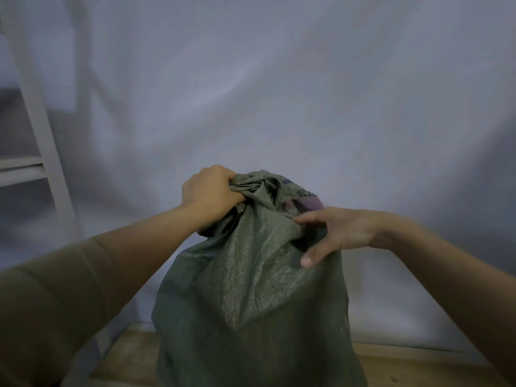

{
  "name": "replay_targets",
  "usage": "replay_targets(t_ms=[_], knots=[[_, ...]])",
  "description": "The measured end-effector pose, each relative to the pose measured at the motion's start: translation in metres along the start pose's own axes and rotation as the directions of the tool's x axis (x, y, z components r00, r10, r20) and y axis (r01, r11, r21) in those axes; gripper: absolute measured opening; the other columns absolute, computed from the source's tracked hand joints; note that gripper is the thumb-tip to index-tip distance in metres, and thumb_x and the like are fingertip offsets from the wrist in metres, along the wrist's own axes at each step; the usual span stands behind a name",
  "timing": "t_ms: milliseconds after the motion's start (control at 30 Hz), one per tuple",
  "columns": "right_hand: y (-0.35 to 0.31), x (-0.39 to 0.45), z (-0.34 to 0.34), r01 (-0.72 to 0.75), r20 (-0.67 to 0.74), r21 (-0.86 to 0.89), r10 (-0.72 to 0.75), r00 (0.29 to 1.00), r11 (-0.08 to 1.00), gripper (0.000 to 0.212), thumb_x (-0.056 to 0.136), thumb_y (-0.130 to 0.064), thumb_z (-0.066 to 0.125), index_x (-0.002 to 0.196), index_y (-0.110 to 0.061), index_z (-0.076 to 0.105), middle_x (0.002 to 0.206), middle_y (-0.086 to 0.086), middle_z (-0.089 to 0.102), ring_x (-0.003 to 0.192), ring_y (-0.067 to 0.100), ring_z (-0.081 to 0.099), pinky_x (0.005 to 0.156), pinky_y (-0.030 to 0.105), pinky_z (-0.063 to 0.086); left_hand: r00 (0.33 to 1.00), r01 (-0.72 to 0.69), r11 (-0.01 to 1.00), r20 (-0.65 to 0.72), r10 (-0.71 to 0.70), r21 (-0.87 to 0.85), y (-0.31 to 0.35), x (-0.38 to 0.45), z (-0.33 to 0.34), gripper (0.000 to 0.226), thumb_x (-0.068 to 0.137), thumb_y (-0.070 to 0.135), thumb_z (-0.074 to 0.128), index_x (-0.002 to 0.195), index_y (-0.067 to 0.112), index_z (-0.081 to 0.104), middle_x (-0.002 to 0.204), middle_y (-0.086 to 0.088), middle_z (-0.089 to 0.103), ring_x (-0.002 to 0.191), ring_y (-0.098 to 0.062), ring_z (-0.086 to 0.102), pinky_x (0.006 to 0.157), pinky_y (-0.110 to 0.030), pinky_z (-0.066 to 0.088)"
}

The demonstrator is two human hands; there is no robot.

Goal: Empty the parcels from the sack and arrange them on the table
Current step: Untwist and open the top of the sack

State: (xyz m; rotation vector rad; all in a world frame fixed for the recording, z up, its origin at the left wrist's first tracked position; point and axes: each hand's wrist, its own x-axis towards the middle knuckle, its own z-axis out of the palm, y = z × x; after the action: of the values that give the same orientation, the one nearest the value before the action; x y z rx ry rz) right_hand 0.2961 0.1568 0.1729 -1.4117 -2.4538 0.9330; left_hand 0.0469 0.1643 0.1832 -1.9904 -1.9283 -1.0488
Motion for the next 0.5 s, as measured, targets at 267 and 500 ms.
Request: replay_targets(t_ms=[267, 500], knots=[[0.023, 0.024, 0.028, -0.047, -0.403, -0.656, -0.297, 0.866, 0.753, 0.051, 0.072, -0.055, 0.071, 0.119, -0.039, 0.058, 0.132, -0.009, 0.048, 0.128, 0.019, 0.031, 0.101, 0.041, 0.023, 0.953, 0.234, 0.914, 0.264, -0.149, -0.33, -0.002, -0.017, 0.011, 0.042, 0.072, 0.051, 0.077, 0.089, 0.013, 0.076, 0.088, -0.009, 0.075, 0.087, -0.027, 0.071, 0.086, -0.049, 0.057], [0.035, 0.029, 0.039, -0.304, -0.616, -0.058, 0.205, 0.76, 0.951, 0.09, 0.059, -0.068, 0.079, 0.121, -0.012, 0.048, 0.125, 0.011, 0.056, 0.11, 0.029, 0.055, 0.093, 0.045, 0.049, 0.787, 0.03, 0.992, 0.614, 0.05, -0.119, 0.023, -0.048, -0.001, 0.067, 0.057, 0.069, 0.08, 0.107, 0.034, 0.052, 0.11, 0.013, 0.061, 0.099, -0.01, 0.06, 0.092, -0.031, 0.051]])
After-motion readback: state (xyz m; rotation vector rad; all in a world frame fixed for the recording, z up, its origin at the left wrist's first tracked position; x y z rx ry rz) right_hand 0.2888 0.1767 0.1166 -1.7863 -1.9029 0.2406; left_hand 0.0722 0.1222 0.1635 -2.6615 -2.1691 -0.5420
